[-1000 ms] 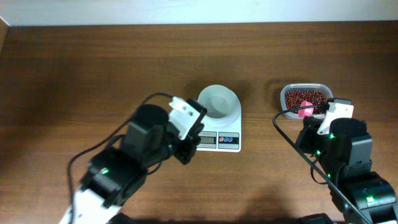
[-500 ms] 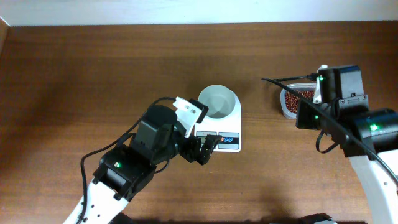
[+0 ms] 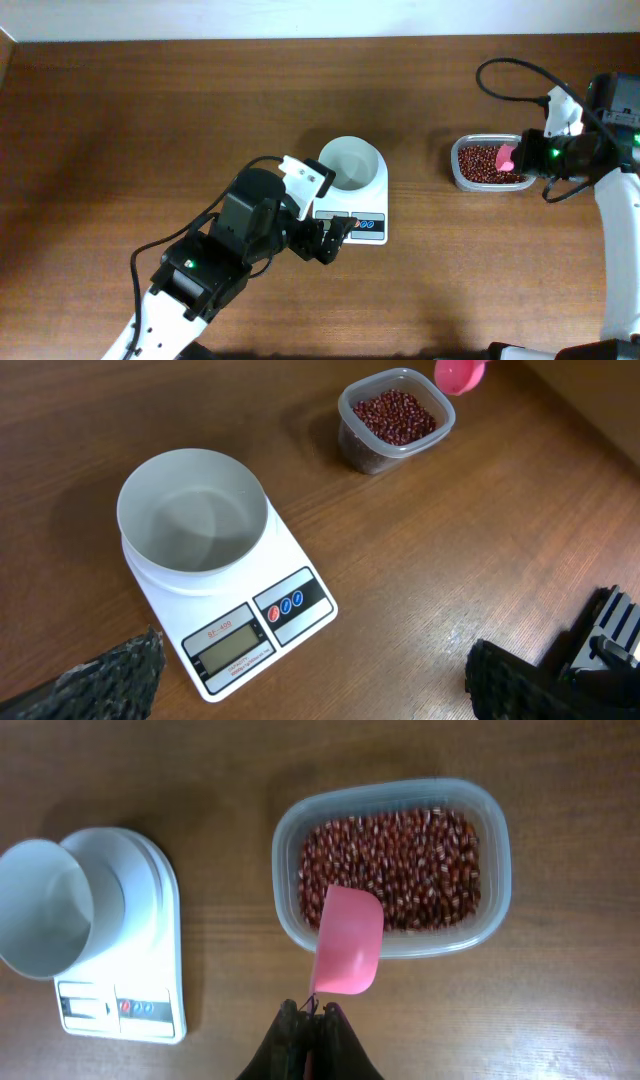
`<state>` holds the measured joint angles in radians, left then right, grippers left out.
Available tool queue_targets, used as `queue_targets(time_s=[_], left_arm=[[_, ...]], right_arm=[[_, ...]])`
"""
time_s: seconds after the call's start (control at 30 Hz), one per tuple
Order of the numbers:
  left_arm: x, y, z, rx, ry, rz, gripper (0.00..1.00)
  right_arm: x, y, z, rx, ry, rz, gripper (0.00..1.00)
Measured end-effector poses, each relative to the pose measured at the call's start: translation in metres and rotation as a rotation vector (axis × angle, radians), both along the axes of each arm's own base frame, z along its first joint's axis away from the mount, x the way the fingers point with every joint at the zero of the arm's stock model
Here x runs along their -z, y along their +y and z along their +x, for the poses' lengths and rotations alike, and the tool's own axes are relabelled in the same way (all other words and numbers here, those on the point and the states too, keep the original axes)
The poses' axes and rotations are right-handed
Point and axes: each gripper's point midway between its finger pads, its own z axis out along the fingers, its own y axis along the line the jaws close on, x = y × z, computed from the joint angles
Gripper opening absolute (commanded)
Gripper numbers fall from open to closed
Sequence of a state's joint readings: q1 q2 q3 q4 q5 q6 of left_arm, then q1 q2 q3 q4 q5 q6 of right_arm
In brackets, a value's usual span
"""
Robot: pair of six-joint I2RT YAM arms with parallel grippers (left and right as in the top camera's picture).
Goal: Scoop and weigh 50g on scale
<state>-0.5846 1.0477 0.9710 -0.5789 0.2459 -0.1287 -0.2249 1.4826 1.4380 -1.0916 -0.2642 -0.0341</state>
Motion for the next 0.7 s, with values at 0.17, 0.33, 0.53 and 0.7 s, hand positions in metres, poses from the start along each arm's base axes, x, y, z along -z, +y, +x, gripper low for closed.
queue_targets(time_s=[0.17, 0.33, 0.53, 0.7], left_arm=[[0.000, 0.000, 0.000, 0.000, 0.000, 0.000, 0.76], [0.000, 0.000, 0.001, -0.004, 0.001, 0.002, 0.44], [0.023, -0.004, 0.008, -0.009, 0.059, 0.039, 0.15], [0.052, -0.014, 0.015, 0.011, 0.138, 0.075, 0.00]], right_arm=[[-0.003, -0.001, 0.006, 0.005, -0.025, 0.002, 0.04], [-0.003, -0.001, 0.007, 0.006, -0.031, 0.001, 0.04], [-0.005, -0.002, 0.011, 0.006, -0.050, -0.005, 0.04], [-0.006, -0.003, 0.014, -0.029, -0.068, -0.033, 0.04]])
